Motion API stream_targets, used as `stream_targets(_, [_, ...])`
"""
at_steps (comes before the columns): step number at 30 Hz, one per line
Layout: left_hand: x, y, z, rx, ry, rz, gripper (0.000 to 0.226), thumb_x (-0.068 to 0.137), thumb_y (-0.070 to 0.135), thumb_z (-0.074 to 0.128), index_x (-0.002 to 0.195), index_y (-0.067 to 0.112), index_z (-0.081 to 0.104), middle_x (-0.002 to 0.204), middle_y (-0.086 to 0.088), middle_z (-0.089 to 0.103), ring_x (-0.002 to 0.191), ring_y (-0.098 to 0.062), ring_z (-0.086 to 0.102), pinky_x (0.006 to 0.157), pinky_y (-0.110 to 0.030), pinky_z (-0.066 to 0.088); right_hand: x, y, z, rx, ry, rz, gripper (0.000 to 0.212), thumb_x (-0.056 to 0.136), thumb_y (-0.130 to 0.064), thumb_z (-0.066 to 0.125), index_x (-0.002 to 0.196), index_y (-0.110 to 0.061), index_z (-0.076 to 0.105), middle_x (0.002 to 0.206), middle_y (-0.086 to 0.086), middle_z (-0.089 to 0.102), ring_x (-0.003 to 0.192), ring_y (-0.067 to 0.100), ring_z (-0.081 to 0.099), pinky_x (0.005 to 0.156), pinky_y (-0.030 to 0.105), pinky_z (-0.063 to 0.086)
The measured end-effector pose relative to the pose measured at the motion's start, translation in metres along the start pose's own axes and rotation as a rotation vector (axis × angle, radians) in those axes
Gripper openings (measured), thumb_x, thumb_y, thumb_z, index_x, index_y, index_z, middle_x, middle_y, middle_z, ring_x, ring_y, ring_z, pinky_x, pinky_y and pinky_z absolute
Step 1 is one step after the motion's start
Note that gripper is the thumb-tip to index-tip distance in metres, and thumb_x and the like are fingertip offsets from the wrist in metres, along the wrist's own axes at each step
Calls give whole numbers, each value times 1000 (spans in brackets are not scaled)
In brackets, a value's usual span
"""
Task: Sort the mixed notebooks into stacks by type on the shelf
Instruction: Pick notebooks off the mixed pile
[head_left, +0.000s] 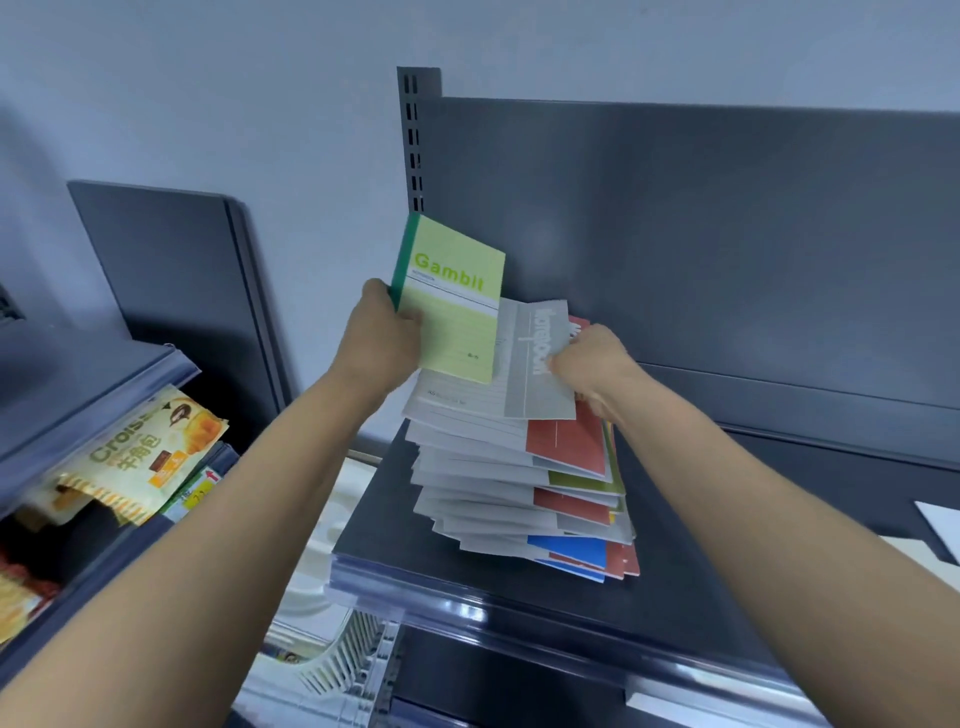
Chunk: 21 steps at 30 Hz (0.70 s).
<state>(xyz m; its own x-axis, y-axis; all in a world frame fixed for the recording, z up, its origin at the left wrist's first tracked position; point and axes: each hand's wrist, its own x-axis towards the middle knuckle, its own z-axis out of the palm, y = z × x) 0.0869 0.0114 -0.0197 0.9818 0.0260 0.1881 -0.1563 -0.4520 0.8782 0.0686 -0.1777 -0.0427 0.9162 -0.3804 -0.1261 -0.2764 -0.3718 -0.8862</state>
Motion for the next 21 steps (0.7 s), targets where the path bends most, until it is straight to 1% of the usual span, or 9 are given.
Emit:
stream_targets(2, [-8,1,-7,-71,-4,16,5,97,9,40,102,10,39,85,5,45,78,-16,50,77,-42,53,-1,-1,-1,-54,91,-51,20,89,0,39,75,-10,49,72,1,48,69,21,50,50,25,36])
stream_targets(4, [-15,7,-6,-136,-37,41,5,97,11,43,101,10,40,87,5,48,83,-18,52,70,-35,54,-7,-1,-12,-96,186,-114,15,90,0,35,84,-8,46,76,0,45,69,16,45,53,25,34])
stream_targets(5, [-19,11,-3,-156,-54,62,5,97,13,45,101,11,41,87,5,49,83,-17,53,69,-31,53,-10,1,-21,-97,241,-141,16,89,1,34,82,-9,43,75,-2,43,65,12,42,52,23,32])
stream_targets(7, [-28,21,9,-174,-94,110,5,98,15,46,101,14,43,86,8,51,79,-8,52,65,-22,47,-18,10,-42,-74,353,-171,24,88,4,32,72,-13,37,71,-4,40,60,6,35,50,20,28])
stream_targets(9, [-37,32,27,-196,-150,156,4,98,16,46,100,16,43,84,10,51,74,-2,50,60,-17,40,-27,23,-64,-66,478,-164,23,87,5,30,73,-11,39,70,-4,41,59,8,35,50,19,29])
stream_targets(12, [-53,50,62,-213,-249,190,4,99,17,45,102,16,42,82,10,51,72,-2,49,60,-17,41,-43,49,-102,-120,624,-106,21,87,4,30,87,-8,47,78,2,48,70,17,42,56,26,33])
stream_targets(16, [-77,70,111,-177,-358,227,5,100,19,42,103,17,38,83,14,49,73,1,48,57,-15,36,-66,89,-158,-179,721,-28,17,89,1,30,84,-7,45,76,5,47,72,21,39,52,28,31])
stream_targets(18, [-93,82,139,-187,-402,231,5,100,19,41,104,19,38,87,13,51,77,-1,50,62,-17,41,-80,112,-192,-179,770,1,17,91,-1,30,85,-7,45,80,6,48,73,21,40,58,28,31])
stream_targets(21, [-116,101,180,-202,-436,245,5,99,18,43,103,19,40,91,11,54,81,-4,53,70,-20,46,-94,144,-244,-192,816,39,16,93,-4,30,86,-6,45,82,6,48,74,23,41,57,28,32])
